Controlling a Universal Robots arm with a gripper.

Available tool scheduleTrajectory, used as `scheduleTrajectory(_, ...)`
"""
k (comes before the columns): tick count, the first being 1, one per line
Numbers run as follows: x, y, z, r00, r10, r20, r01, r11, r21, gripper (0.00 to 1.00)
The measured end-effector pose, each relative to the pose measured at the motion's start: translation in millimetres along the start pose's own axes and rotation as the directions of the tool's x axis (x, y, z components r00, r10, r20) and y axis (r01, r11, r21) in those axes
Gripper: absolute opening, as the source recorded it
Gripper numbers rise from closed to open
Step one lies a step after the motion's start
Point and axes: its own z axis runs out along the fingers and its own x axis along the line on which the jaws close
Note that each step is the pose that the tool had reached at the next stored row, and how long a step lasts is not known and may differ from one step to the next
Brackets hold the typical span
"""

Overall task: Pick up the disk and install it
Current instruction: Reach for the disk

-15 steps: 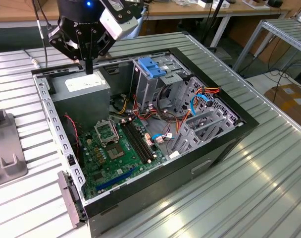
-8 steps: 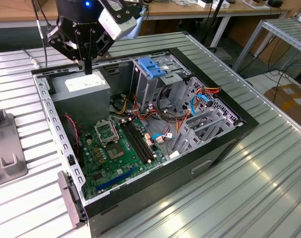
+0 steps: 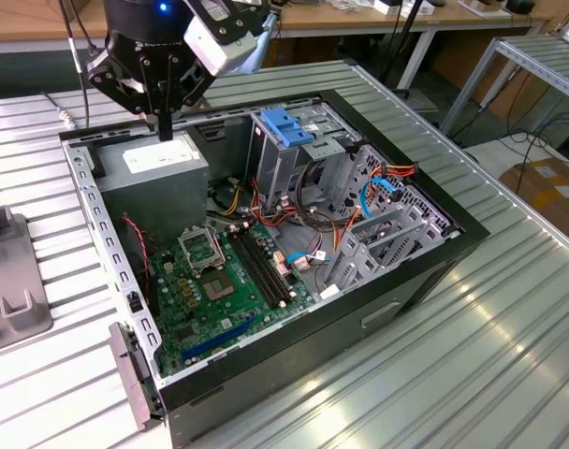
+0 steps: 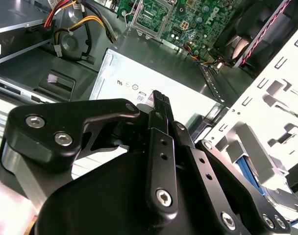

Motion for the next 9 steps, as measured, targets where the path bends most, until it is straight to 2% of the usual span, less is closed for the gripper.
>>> scheduleTrajectory(9,2.1,-0.2,-0.1,1.0,0.0,0.0,0.0,1.0,0.0,0.1)
